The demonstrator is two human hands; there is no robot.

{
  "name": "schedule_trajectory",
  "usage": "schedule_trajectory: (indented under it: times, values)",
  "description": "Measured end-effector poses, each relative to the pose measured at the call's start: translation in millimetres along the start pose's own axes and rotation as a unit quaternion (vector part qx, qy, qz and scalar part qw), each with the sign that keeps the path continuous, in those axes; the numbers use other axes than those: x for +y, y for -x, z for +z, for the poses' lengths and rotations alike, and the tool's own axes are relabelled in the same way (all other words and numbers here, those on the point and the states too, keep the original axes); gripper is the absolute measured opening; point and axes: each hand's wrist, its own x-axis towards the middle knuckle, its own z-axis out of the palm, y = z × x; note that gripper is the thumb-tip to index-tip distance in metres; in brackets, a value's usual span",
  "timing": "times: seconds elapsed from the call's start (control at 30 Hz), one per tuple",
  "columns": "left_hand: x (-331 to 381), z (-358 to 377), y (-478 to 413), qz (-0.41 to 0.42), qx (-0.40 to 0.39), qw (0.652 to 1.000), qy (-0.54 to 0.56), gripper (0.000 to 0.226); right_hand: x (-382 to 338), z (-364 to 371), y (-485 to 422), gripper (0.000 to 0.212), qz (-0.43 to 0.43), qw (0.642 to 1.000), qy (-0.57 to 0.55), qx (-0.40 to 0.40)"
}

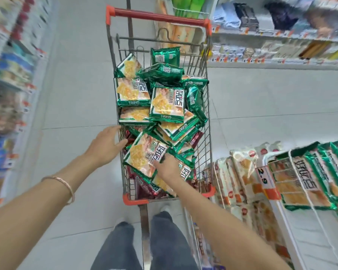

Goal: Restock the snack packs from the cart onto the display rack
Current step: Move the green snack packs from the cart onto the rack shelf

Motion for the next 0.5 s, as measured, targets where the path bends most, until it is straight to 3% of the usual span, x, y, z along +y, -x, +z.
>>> schedule_trajectory:
  times: [0.1, 0.17, 0.2, 0.27, 0.33, 0.4, 0.43, 0.5]
  values:
    - [25.7, -6.9, -2.8, 0.021, 0.008, 0.999, 0.032, 0.089, -4.8, -53.7, 4.5, 0.011, -0.141, 0.987, 0.082, -0.011]
    - [49.9, -12.8, -1.5, 0.031, -0.05, 0.998, 0.039, 0.108, -17.5, -91.7, 6.0, 0.008, -0.241, 0.961, 0.129, -0.037]
    - [60.8, -14.0, -0.5, 0.023, -0.097, 0.992, 0.074, 0.105, -21.4, -104.1, 2.8, 0.008, -0.281, 0.948, 0.139, -0.055]
    - [75.8, -11.4, 1.5, -0.017, -0.165, 0.97, 0.18, 0.073, -27.5, -116.0, -0.7, 0.014, -0.324, 0.938, 0.107, -0.066]
    - [78.0, -6.7, 1.6, -0.051, -0.161, 0.951, 0.257, 0.036, -27.3, -121.2, -4.4, 0.023, -0.28, 0.959, -0.021, -0.028]
    - [68.4, -3.5, 0.1, -0.088, -0.121, 0.945, 0.292, 0.022, -10.1, -119.5, -18.5, 0.023, -0.19, 0.978, -0.071, 0.051]
    - [60.1, -2.8, -0.2, -0.11, -0.103, 0.94, 0.304, 0.022, 4.5, -117.5, -27.8, 0.024, -0.14, 0.988, -0.017, 0.067]
    - [45.0, -3.6, 1.7, -0.153, -0.081, 0.924, 0.342, 0.029, 37.2, -106.3, -39.9, 0.041, -0.044, 0.991, 0.127, -0.018]
